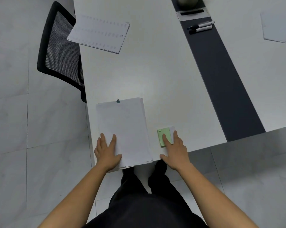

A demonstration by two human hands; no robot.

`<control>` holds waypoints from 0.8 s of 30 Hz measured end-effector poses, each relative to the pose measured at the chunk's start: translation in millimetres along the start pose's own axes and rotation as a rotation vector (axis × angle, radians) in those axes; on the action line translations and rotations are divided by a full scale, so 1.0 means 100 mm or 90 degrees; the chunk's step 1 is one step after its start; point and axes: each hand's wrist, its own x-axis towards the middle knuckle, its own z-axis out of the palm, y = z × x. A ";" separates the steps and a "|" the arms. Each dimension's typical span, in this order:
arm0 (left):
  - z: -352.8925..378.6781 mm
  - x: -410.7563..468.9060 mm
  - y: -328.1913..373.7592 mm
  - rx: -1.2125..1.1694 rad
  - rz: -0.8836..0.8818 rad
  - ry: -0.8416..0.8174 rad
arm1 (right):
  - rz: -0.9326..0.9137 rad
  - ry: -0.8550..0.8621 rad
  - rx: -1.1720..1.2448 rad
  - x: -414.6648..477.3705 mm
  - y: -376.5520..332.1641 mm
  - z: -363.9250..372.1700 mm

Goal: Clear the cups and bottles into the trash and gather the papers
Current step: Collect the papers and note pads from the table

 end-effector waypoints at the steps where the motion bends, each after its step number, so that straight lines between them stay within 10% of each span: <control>1: 0.00 0.01 -0.01 -0.002 0.003 0.004 | -0.001 -0.001 -0.007 0.01 0.00 0.00; 14: -0.60 -0.78 0.26 -0.416 0.055 0.220 | -0.005 0.205 0.410 -0.59 -0.17 -0.69; 24: -0.93 -1.99 0.07 -0.792 -0.109 0.373 | -0.065 0.120 0.766 -1.20 -0.43 -0.98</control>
